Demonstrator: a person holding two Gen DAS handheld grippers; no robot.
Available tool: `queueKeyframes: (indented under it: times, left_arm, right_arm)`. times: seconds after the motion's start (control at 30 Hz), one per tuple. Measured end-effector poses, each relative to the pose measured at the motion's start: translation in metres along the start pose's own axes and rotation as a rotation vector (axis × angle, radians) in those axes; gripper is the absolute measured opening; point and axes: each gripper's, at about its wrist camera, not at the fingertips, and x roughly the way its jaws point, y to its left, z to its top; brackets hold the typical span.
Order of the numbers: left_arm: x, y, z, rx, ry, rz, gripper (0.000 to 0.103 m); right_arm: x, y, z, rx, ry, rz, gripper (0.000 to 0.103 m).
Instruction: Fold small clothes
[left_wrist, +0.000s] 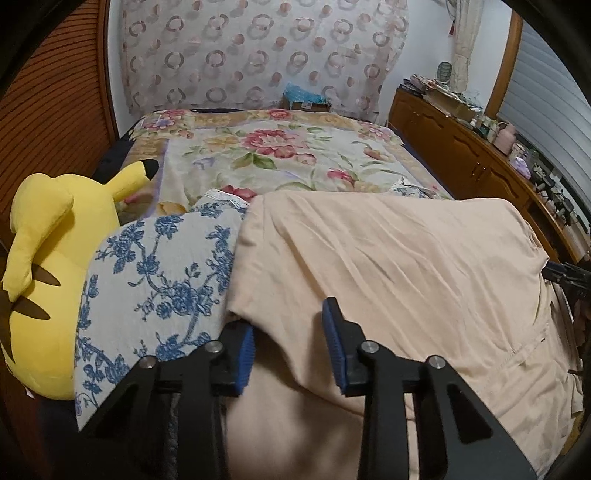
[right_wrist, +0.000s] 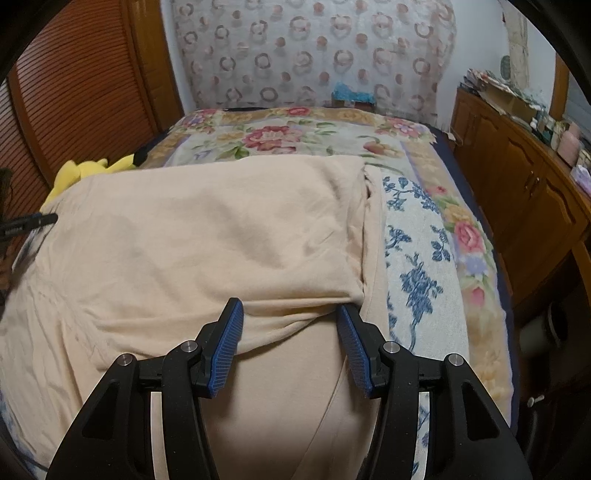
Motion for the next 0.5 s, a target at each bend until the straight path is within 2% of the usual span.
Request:
queueKeyframes:
  times: [0.07,0.17,0.33,0.5]
  left_arm:
    - [0.0011,0.0013,0.0009,0.008,-0.005,0.012,0.03]
    - [0.002,0.0003,0.0006,0.028,-0.011,0.037,0.02]
    - [0.0033,-0.0007,-0.0001,0.042,-0.013,0.051,0.02]
    - [0.0047,-0.0033,-0.0004,0.064,-0.018,0.067,0.018]
  right_arm:
    - [0.0028,-0.0017,0.0039,0.003,0.003,0.008,0.053]
    - [0.0045,-0.0013,0.0067,-0.013,0.006,-0.007,0.047]
    - [0.0053,-0.003,0.0083,0.011,0.012,-0.003,0.046]
    - [0.0069,-0.0079,0.0098,0.042,0.004,-0.046,0.046]
